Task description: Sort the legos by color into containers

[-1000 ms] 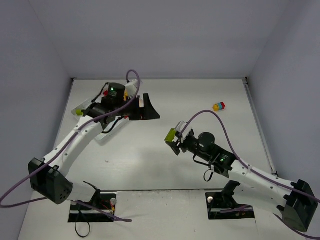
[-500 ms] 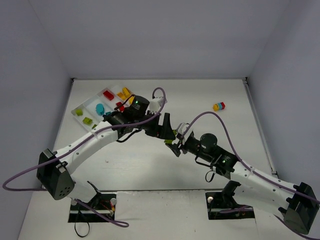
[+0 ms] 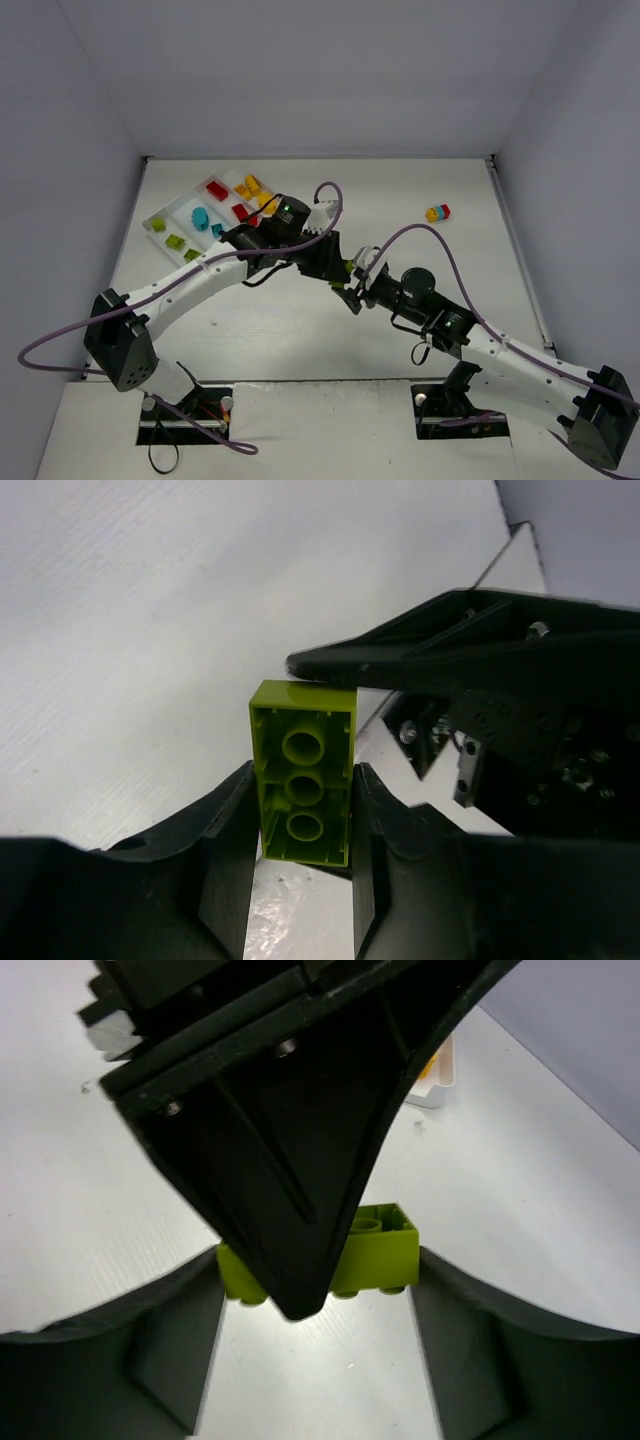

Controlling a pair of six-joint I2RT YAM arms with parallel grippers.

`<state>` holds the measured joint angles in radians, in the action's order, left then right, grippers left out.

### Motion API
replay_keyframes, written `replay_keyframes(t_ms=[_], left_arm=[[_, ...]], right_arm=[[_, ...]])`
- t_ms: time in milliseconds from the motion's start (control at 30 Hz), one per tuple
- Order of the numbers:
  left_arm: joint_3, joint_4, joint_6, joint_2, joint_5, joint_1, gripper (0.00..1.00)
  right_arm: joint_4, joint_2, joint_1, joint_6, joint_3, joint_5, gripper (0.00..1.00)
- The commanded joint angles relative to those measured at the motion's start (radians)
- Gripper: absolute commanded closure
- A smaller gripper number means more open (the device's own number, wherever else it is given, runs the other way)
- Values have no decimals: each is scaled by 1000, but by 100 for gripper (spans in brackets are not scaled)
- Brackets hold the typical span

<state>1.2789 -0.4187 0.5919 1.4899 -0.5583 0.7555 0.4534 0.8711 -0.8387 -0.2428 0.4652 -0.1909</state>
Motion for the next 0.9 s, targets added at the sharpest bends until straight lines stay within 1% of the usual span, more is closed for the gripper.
replay_keyframes(t_ms=[0,100,133,200,233,267,300,333,367,433,467,500,533,633,667,700,733,800,867], left_arm=[[53,14,-23,-51,63,-27,100],[39,-23,-36,-72,86,-86,100],[34,-37,-41,-82,95,-109,100],[13,-78,-47,-111,115,-204,100],[5,-95,-50,-123,151,-243,100],[-3,-124,-50,-146,175,-328,100],[-19,-141,-52,-157,207,-375,100],[-23,-172,-46,-164,278,-418,100],[-30,-183,-46,-174,311,-508,100],[-33,-206,-26,-171,379,-597,98],[-35,-201,-23,-157,408,-640,94],[-32,-198,-20,-145,425,-713,92],[-24,-193,-14,-129,446,-744,90],[12,-174,-10,-34,489,-846,88],[28,-172,-10,30,495,-864,87],[45,-175,-10,62,497,-881,86],[77,-175,-4,128,494,-916,85],[105,-160,6,183,480,-962,85],[155,-160,5,257,491,-979,79]], right_arm=[[82,-4,-3,13,26,13,23],[74,2,-3,25,32,44,7],[73,0,-3,33,32,68,6],[68,2,-3,39,35,93,3],[67,0,-3,43,36,116,3],[65,2,-3,46,38,128,3],[61,3,-2,51,38,143,2],[59,3,0,54,39,160,2],[56,5,-2,62,43,188,2],[51,11,-2,66,47,223,2],[50,20,-2,71,49,244,2],[44,25,0,76,52,257,2],[41,31,-2,80,55,269,2],[24,51,0,91,67,298,2],[21,57,0,92,70,301,2],[19,58,0,99,70,312,2],[18,57,1,100,73,317,2],[14,57,1,106,72,327,2],[16,54,3,108,72,329,2]])
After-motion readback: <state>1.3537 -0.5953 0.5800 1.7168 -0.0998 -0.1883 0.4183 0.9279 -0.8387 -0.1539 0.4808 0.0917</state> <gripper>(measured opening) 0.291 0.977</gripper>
